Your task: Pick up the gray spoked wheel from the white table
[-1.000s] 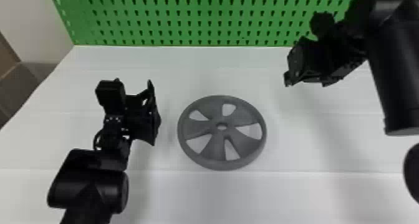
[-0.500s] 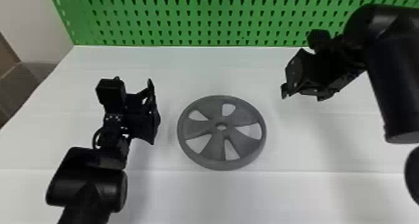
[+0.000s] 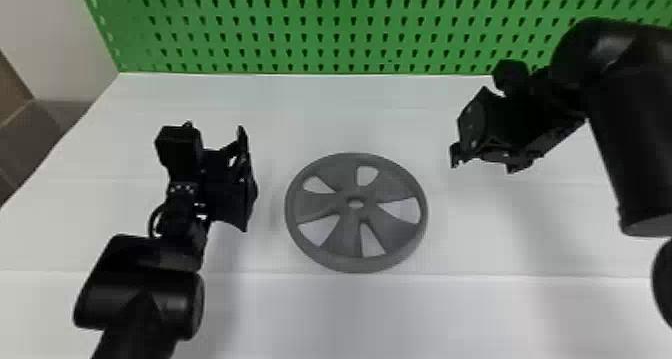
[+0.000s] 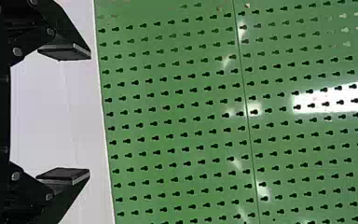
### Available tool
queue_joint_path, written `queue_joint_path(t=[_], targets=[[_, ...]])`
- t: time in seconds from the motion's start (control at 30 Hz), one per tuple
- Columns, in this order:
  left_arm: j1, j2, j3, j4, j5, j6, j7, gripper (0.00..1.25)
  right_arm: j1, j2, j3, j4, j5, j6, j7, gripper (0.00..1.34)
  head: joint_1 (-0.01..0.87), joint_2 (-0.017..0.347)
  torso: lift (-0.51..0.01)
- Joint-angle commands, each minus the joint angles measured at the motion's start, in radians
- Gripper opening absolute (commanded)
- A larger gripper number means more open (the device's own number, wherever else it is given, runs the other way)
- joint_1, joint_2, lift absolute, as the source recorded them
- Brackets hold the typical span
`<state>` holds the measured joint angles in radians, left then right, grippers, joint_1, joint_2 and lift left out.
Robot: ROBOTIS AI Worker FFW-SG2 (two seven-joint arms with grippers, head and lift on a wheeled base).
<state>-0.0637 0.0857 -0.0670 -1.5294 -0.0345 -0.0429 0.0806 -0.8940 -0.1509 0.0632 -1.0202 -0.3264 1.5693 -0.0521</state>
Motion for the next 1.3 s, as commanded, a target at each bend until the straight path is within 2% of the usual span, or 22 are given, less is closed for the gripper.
queue_joint_path(t=[0.0,0.17,0.47,0.8,1.0,1.27], targets=[[-0.004,0.000,-0.004,0.000,-0.001,0.000,-0.001,0.88,-0.020,-0.013,0.038,0.029,-0.025,0.003,0.000,1.26,0.782,0.057,-0.097],[-0.007,0.002,-0.007,0.000,-0.002,0.005,0.001,0.88,-0.031,-0.024,0.070,0.054,-0.056,0.003,0.000,1.26,0.782,0.057,-0.097],[-0.008,0.002,-0.008,0.000,-0.004,0.005,0.001,0.88,-0.022,-0.035,0.067,0.055,-0.065,0.003,0.000,1.25,0.782,0.057,-0.097],[-0.010,0.002,-0.008,0.000,-0.005,0.005,-0.001,0.88,-0.011,-0.029,0.060,0.055,-0.066,0.003,0.000,1.25,0.782,0.057,-0.097],[-0.008,0.003,-0.008,0.000,-0.005,0.005,0.001,0.88,0.000,-0.006,0.053,0.055,-0.060,0.003,0.000,1.25,0.782,0.057,-0.097],[-0.008,0.005,-0.008,0.000,-0.008,0.005,-0.001,0.88,0.017,0.073,0.020,0.052,0.029,0.003,0.000,1.25,0.782,0.057,-0.097]])
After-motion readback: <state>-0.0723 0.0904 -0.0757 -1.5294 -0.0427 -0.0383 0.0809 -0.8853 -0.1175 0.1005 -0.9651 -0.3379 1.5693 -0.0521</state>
